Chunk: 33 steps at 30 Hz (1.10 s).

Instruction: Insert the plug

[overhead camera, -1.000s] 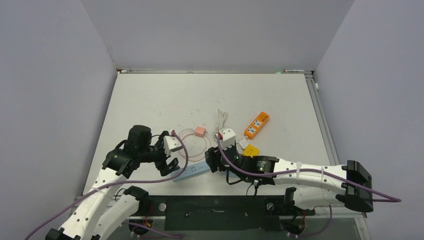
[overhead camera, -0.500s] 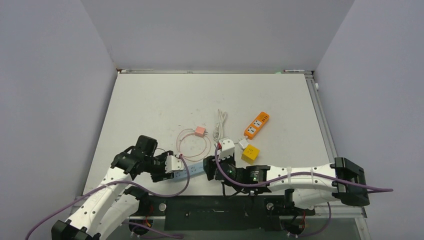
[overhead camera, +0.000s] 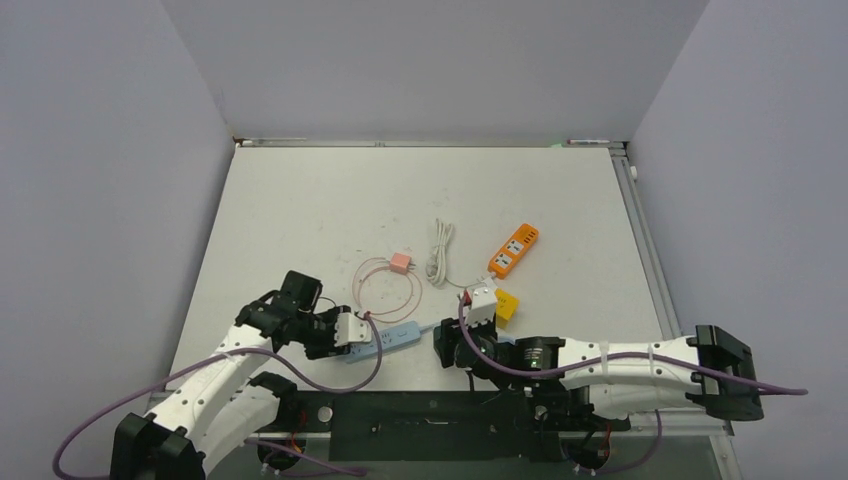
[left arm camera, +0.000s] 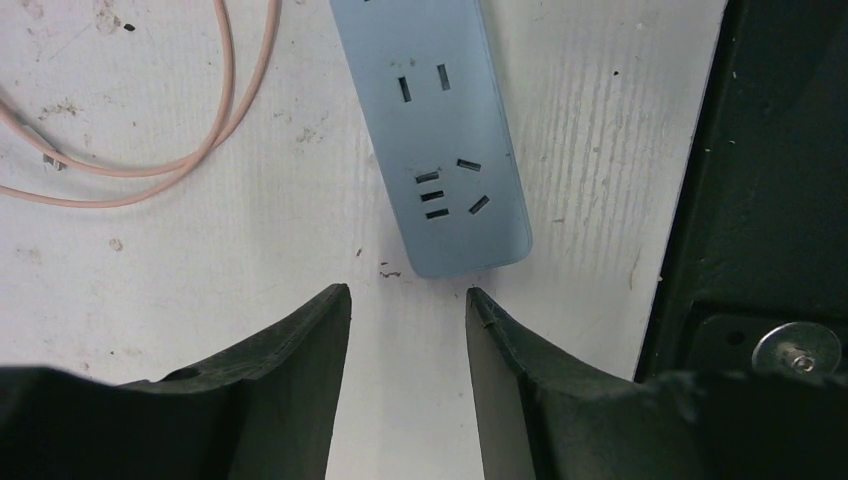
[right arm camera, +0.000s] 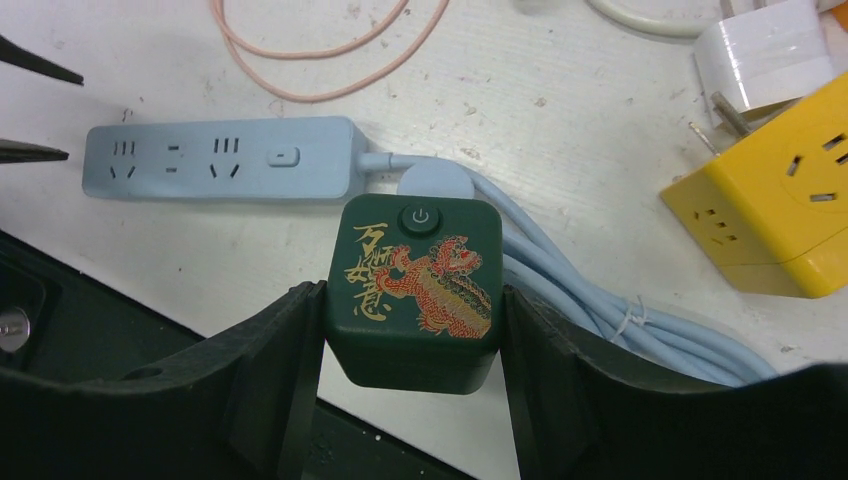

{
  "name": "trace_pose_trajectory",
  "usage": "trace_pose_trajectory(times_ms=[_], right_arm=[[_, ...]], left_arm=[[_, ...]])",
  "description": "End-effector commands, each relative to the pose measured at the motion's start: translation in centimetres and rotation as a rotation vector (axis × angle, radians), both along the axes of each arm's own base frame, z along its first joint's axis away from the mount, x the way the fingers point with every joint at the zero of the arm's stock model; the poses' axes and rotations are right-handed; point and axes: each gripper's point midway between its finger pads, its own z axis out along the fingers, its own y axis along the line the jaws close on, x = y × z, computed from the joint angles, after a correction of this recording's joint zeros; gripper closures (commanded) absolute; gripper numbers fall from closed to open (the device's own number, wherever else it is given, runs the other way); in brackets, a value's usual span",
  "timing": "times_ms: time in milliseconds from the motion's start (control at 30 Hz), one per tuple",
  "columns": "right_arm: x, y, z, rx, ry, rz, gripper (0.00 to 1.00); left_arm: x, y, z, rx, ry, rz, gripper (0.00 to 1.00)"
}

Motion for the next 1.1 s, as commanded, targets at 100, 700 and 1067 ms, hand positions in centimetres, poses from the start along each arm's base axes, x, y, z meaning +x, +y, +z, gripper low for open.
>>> trace_pose_trajectory(times_ms=[100,700,1067], right_arm=[[4.0,-2.7,0.5,-0.029,-0.027,-0.086,0.95],[8.5,2.4,5.3,-0.014,-0.129,0.033,0.95],[1.6,7.0,7.8,0.134,-0.322,0.186,0.95]], left_arm=[[1.0,-1.1,-0.1,-0.038,-0.007,-0.029,0.62],[1.8,-3.3,3.6,-0.146,0.049,0.013,0.66],[4.8,-3.1,8.8,-0.316,0.068,0.24,0.46]])
